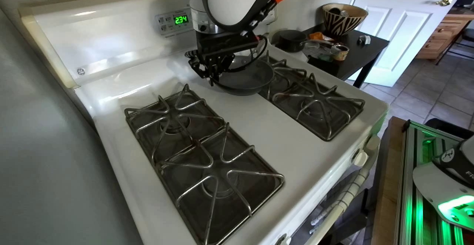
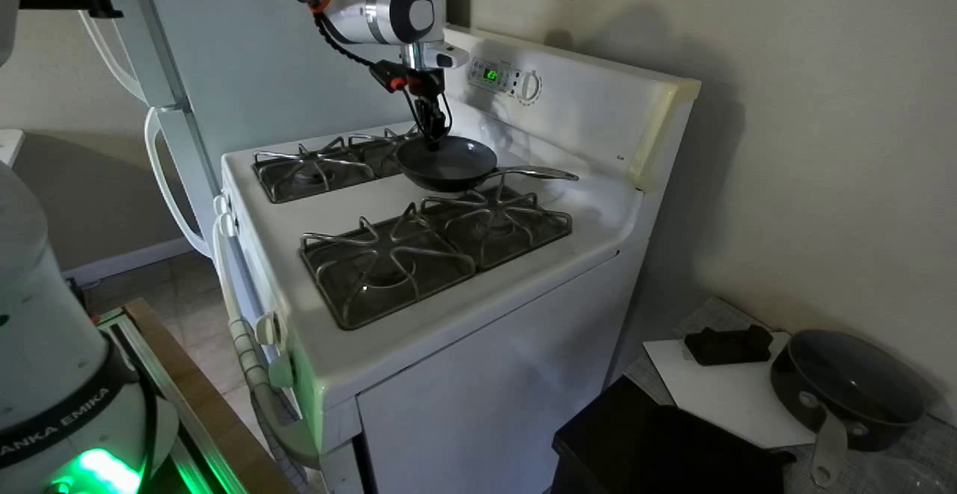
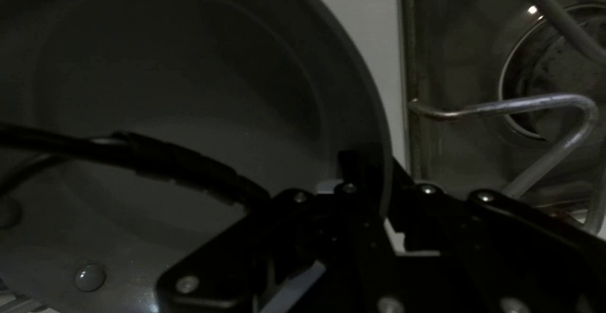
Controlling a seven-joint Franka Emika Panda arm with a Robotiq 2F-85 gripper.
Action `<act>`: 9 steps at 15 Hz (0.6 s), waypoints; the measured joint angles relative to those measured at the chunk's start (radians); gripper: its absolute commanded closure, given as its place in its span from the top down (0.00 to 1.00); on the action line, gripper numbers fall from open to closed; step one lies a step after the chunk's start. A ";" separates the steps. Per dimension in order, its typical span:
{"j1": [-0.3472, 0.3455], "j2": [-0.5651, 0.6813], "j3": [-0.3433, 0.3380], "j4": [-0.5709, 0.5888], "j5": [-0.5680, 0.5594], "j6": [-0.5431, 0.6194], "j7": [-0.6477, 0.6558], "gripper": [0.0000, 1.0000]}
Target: Move the pan to the left
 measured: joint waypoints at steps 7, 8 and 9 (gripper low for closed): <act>0.002 0.024 0.000 0.035 0.000 -0.030 0.018 0.02; 0.002 0.027 0.000 0.039 0.000 -0.033 0.021 0.02; 0.002 0.030 0.000 0.044 0.000 -0.034 0.025 0.02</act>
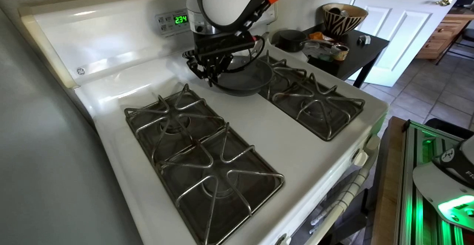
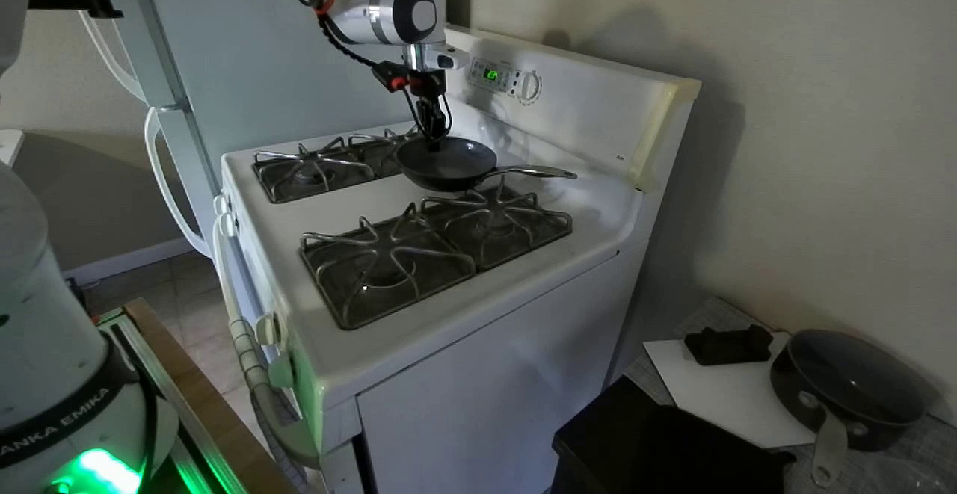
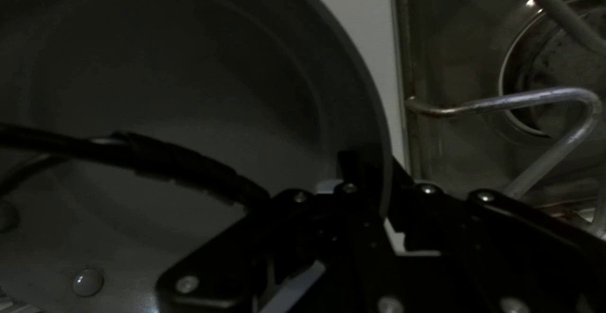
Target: Move the pan to the left
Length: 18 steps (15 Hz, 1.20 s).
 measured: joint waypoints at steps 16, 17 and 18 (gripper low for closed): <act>0.038 0.064 0.016 0.043 0.036 -0.003 0.031 0.02; 0.037 0.064 0.016 0.044 0.040 -0.003 0.031 0.02; 0.037 0.064 0.016 0.044 0.042 -0.003 0.031 0.02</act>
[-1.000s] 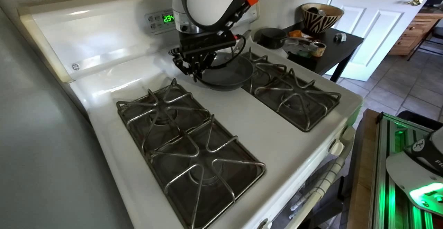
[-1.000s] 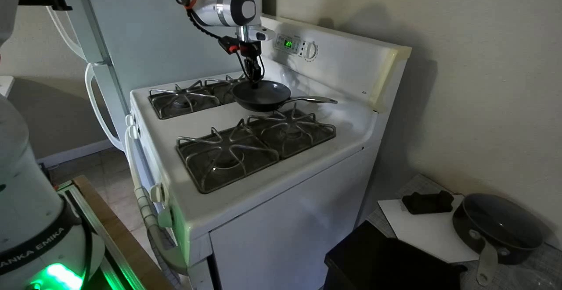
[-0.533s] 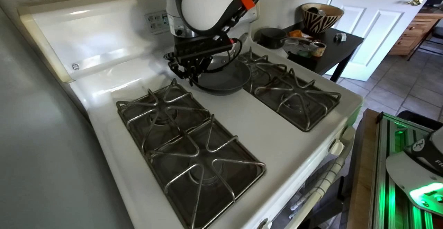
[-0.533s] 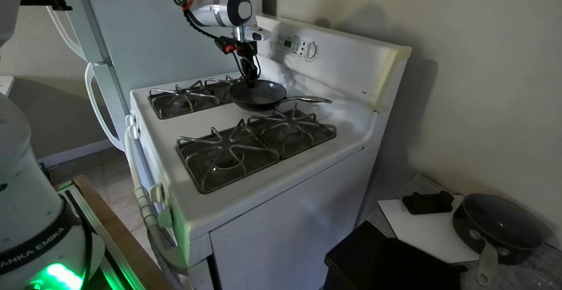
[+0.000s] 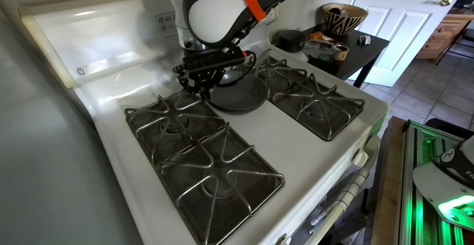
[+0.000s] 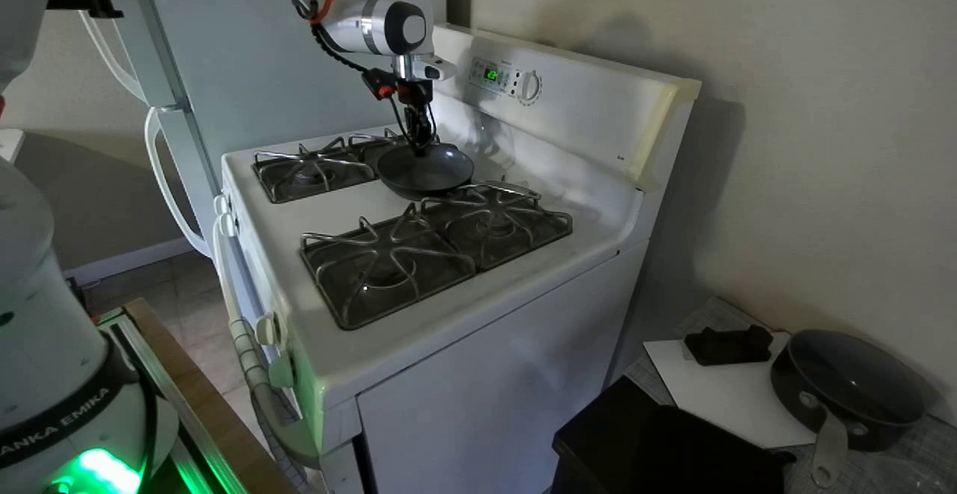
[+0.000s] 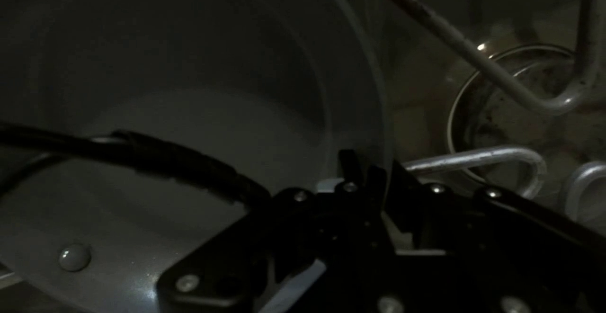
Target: Move the pan to the left
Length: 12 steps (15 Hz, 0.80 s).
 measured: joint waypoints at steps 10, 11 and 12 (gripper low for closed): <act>-0.036 0.003 0.001 0.062 0.088 0.000 -0.013 0.34; -0.036 0.004 0.001 0.067 0.089 0.000 -0.016 0.40; -0.036 0.005 0.002 0.071 0.089 0.000 -0.019 0.47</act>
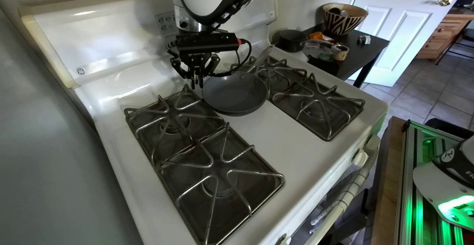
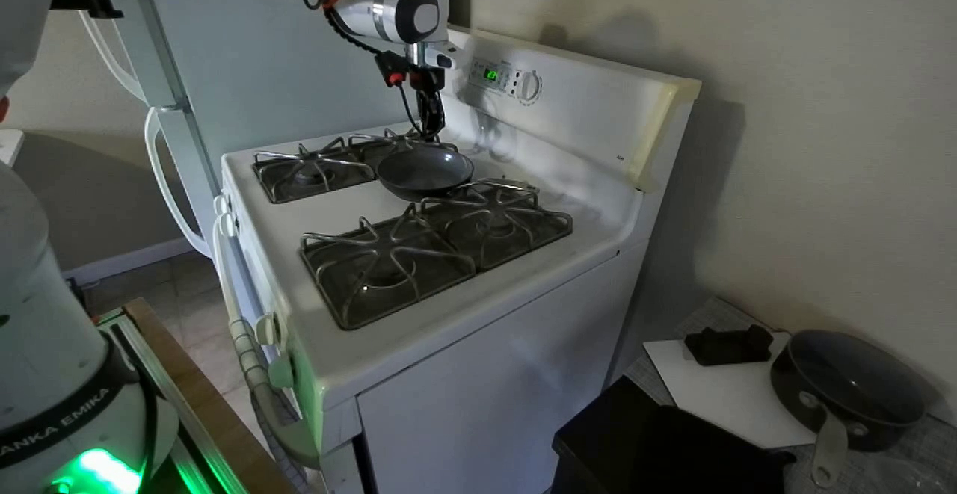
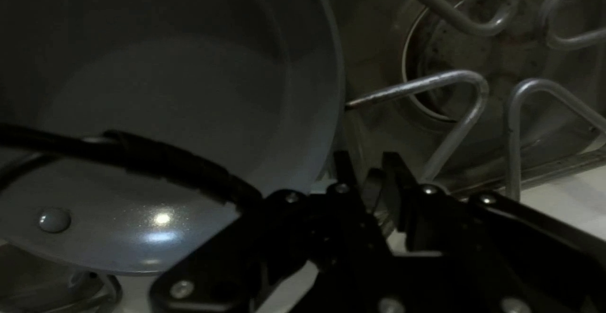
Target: Move the pan to the left
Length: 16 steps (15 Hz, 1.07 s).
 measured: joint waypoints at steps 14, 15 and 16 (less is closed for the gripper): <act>-0.007 0.051 -0.006 0.020 0.000 -0.059 -0.010 0.65; -0.006 0.057 -0.006 0.025 0.000 -0.059 -0.010 0.56; -0.006 0.062 -0.006 0.029 0.000 -0.059 -0.010 0.46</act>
